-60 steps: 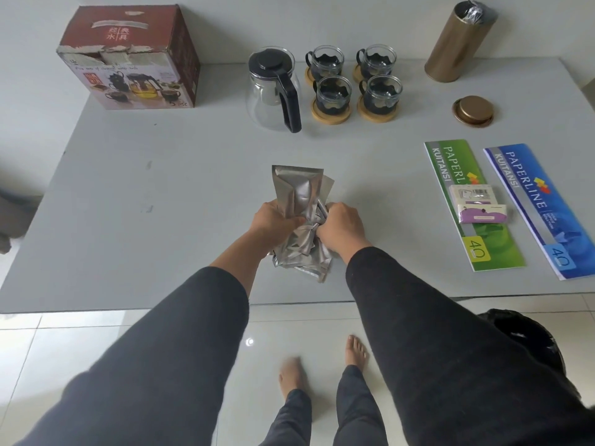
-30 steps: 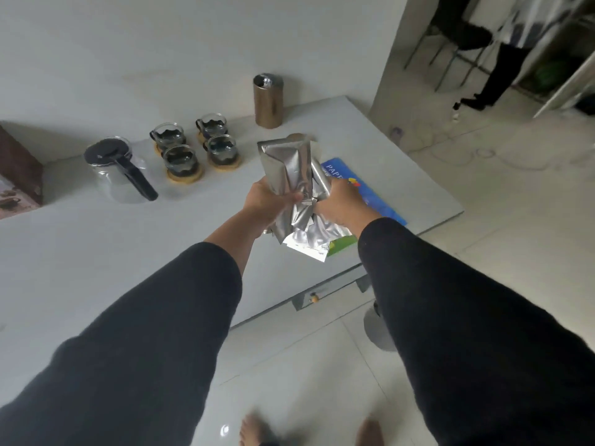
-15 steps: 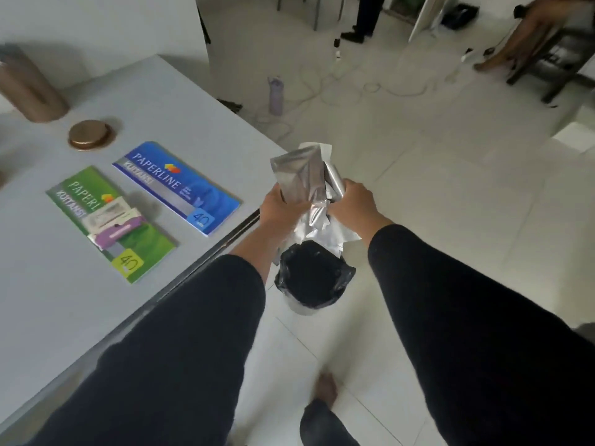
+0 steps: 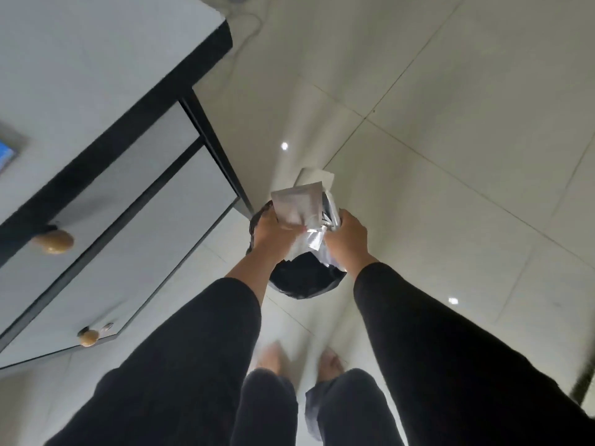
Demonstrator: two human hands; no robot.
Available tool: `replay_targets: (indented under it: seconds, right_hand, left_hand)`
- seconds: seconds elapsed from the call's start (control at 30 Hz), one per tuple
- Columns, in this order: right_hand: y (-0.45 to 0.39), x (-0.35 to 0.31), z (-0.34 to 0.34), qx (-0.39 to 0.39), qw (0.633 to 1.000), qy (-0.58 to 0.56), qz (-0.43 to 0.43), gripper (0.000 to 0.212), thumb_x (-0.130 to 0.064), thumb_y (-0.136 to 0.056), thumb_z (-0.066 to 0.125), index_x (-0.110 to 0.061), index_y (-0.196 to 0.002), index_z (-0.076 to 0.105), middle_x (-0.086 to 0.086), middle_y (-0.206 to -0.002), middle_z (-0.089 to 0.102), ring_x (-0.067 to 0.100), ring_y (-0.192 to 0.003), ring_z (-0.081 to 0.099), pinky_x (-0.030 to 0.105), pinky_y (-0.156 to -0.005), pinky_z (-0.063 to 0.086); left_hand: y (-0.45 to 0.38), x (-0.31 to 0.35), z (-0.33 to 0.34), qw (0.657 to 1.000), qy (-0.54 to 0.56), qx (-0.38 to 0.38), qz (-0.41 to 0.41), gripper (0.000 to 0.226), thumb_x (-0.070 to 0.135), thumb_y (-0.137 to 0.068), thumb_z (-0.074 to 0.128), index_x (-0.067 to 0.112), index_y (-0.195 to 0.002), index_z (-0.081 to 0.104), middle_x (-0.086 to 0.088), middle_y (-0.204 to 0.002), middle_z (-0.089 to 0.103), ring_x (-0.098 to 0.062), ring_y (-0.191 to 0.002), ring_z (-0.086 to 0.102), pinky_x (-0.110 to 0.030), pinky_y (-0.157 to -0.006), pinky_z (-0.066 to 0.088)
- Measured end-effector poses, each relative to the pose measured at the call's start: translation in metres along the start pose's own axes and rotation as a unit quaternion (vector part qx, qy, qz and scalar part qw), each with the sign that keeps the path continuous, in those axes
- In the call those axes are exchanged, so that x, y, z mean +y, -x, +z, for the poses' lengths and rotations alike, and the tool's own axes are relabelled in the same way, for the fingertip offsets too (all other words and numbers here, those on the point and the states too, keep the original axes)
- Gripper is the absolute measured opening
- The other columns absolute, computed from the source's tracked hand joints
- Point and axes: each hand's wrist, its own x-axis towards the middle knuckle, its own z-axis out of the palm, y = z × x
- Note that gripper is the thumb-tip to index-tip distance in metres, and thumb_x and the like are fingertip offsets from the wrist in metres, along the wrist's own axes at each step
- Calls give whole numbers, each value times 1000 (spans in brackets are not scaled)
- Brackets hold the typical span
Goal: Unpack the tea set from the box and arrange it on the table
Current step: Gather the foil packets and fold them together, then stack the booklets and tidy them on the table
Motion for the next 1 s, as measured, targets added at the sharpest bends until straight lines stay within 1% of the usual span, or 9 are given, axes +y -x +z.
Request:
replay_targets:
  seconds: [0.1, 0.17, 0.23, 0.37, 0.47, 0.57, 0.73, 0.9, 1.0]
  right_hand:
    - [-31, 24, 33, -35, 999, -16, 28, 22, -10, -83, 59, -10, -103, 50, 9, -97, 57, 29, -97, 56, 26, -73, 34]
    - [-44, 31, 46, -78, 996, -9, 42, 57, -10, -80, 66, -14, -131, 41, 10, -119, 55, 29, -112, 54, 30, -89, 43]
    - [-49, 33, 51, -97, 993, 4, 60, 75, -10, -80, 68, -17, -143, 29, 12, -131, 51, 29, -120, 51, 33, -96, 43]
    - [-35, 18, 33, -96, 992, -1, 80, 68, -12, -85, 60, -16, -144, 28, 12, -138, 46, 29, -124, 48, 33, -95, 42]
    - [-7, -11, 0, -81, 994, 0, 70, 62, -14, -86, 57, -15, -142, 31, 11, -137, 48, 28, -126, 45, 31, -98, 39]
    - [29, -49, -40, -67, 996, -13, 50, 56, -14, -85, 55, -14, -138, 36, 11, -132, 51, 28, -121, 49, 34, -100, 41]
    - [95, -123, -114, -45, 999, -12, -16, 53, -14, -88, 52, -13, -138, 35, 10, -127, 54, 25, -114, 54, 25, -85, 42]
    - [156, -208, -171, -26, 994, 9, -104, 48, -17, -90, 53, -10, -135, 41, 9, -133, 51, 24, -120, 50, 24, -85, 39]
    - [190, -252, -180, -23, 987, 30, -155, 47, -19, -91, 53, -8, -135, 42, 11, -135, 51, 26, -123, 49, 28, -92, 41]
  left_hand:
    - [-39, -26, 19, 998, -62, -15, 23, 74, 26, -76, 76, 23, -140, 40, -4, -136, 47, -23, -125, 47, -29, -98, 43]
    - [-55, -38, 27, 997, -59, -22, 49, 70, 14, -77, 75, 29, -138, 43, -2, -135, 47, -21, -121, 49, -18, -83, 43]
    - [-62, -44, 30, 996, -67, -25, 58, 67, 9, -79, 72, 31, -136, 45, -3, -135, 46, -23, -117, 50, -13, -71, 44]
    - [-46, -33, 23, 995, -79, -26, 50, 62, 11, -81, 67, 35, -135, 46, -4, -137, 44, -23, -113, 53, -22, -78, 50]
    - [-14, -5, 2, 995, -83, -14, 50, 59, 11, -84, 62, 35, -136, 46, -5, -138, 43, -20, -102, 56, -16, -60, 46]
    - [30, 36, -26, 995, -88, -4, 47, 56, 10, -88, 57, 34, -137, 44, -6, -140, 40, -24, -116, 51, -14, -63, 42]
    - [113, 115, -81, 996, -67, 28, 58, 58, 5, -89, 49, 37, -137, 41, -6, -140, 40, -20, -87, 57, -19, -56, 43]
    - [187, 173, -149, 994, 3, 83, 73, 60, -2, -87, 41, 32, -135, 45, -10, -129, 51, -23, -86, 59, -14, -42, 36]
    - [221, 183, -187, 987, 67, 126, 72, 57, -2, -88, 40, 29, -136, 46, -9, -134, 44, -22, -92, 57, -19, -58, 44]
